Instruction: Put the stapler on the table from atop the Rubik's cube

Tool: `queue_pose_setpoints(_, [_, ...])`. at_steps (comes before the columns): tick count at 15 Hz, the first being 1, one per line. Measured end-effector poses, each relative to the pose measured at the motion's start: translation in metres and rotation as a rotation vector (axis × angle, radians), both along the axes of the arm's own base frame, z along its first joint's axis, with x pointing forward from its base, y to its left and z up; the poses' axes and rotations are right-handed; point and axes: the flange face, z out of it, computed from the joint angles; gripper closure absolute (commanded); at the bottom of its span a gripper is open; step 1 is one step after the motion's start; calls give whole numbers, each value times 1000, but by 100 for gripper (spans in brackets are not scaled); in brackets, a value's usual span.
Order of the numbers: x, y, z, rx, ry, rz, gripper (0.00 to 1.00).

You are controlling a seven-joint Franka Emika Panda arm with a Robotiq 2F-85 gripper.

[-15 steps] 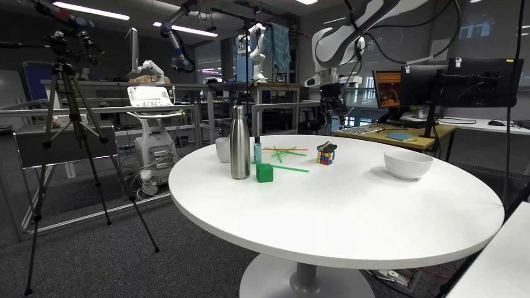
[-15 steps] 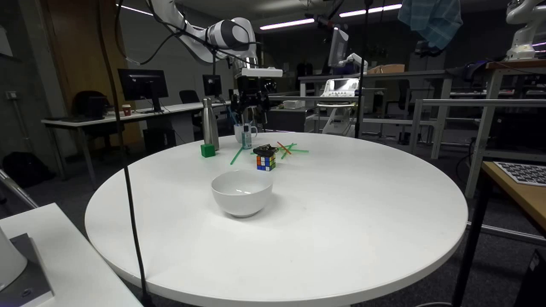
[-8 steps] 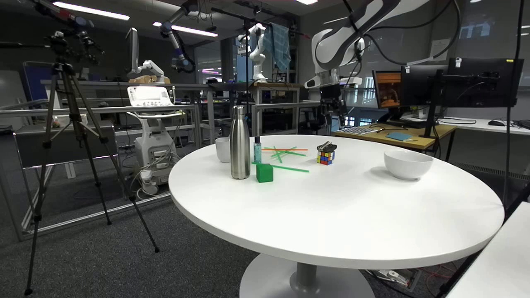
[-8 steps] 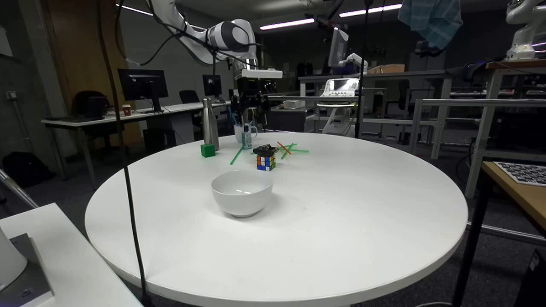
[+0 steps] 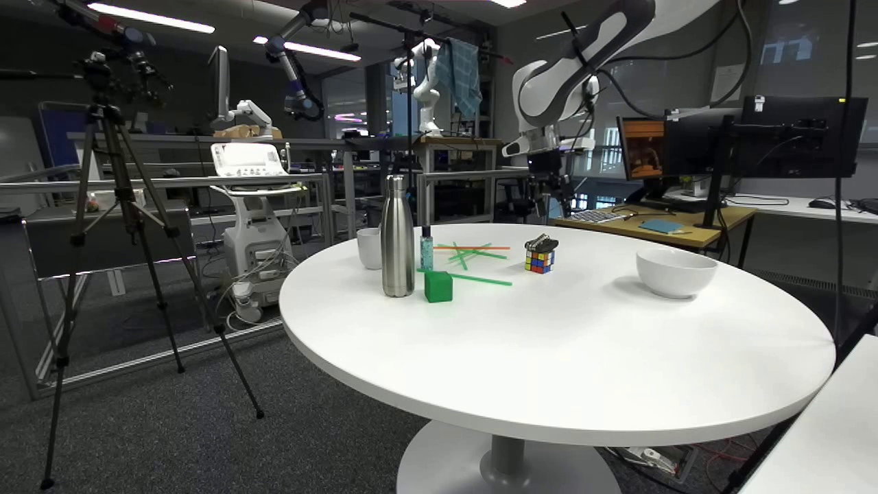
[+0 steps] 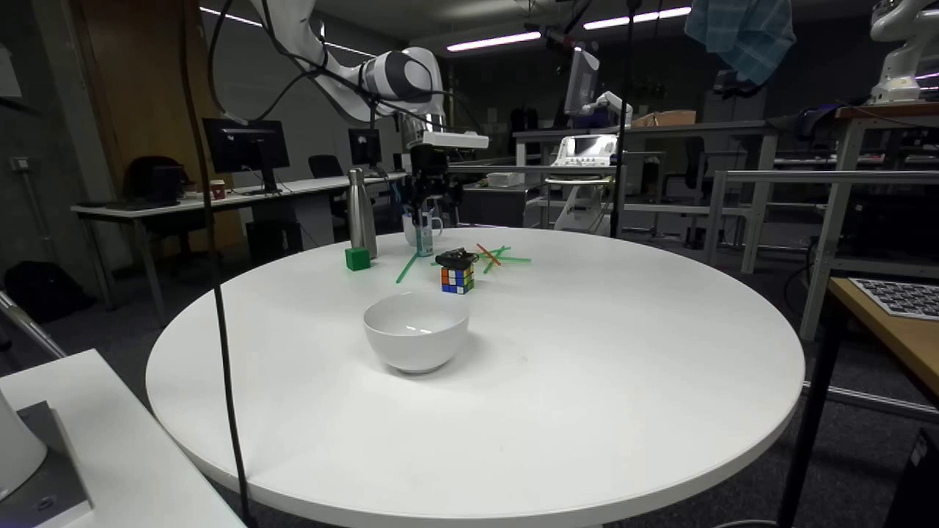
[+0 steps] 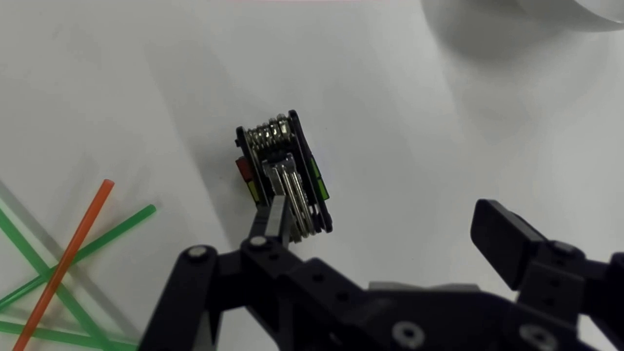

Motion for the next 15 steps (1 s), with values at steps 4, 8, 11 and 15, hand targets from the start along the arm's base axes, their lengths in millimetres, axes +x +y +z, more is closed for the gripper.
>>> queue_pose_setpoints(4, [8, 0, -6, 4, 5, 39, 0])
queue_pose_setpoints(8, [16, -1, -12, 6, 5, 61, 0])
queue_pose_setpoints(11, [23, -1, -18, 9, 5, 77, 0])
queue_pose_setpoints(15, [31, -1, -26, 10, 5, 91, 0])
